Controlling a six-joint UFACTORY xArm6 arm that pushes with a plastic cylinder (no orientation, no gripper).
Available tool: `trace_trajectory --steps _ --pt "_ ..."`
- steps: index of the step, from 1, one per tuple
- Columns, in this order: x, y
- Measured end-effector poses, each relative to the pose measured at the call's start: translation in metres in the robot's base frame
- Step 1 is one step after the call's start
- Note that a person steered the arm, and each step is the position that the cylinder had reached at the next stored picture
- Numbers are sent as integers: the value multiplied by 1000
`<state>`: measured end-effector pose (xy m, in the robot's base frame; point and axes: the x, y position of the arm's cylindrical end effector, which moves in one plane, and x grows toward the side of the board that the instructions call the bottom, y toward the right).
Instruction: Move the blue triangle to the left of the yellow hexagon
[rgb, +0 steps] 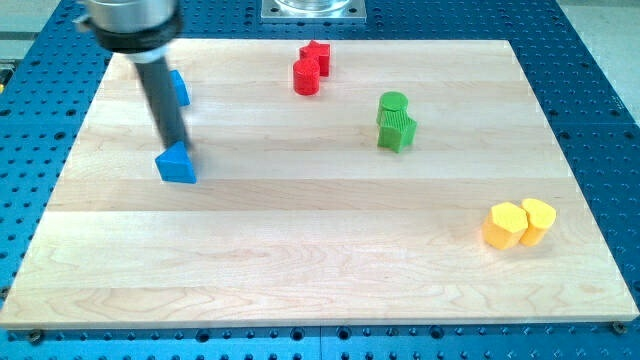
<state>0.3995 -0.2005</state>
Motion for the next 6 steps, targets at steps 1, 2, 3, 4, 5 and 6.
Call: trace_trajectory --steps 1,2,3,4,5,6 --pt "64 12" --pt "97 74" --pt "63 -7" --pt "37 21" --pt "65 128" --pt "108 175"
